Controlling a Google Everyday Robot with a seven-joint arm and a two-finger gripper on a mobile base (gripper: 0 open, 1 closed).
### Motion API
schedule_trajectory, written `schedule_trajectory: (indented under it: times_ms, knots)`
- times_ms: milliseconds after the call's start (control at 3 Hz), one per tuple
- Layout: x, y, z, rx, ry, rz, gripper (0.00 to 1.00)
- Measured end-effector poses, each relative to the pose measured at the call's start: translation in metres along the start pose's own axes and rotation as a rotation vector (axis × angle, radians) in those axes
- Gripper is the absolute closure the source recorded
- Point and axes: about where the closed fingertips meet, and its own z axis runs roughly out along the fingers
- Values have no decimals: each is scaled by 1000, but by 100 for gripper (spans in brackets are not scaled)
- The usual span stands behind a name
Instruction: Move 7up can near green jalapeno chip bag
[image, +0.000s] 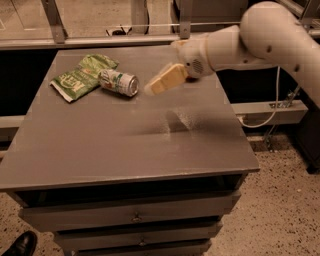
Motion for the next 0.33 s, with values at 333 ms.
schedule_trajectory:
  times_ms: [333]
  knots:
    - [19, -13, -41, 59, -8, 17, 0]
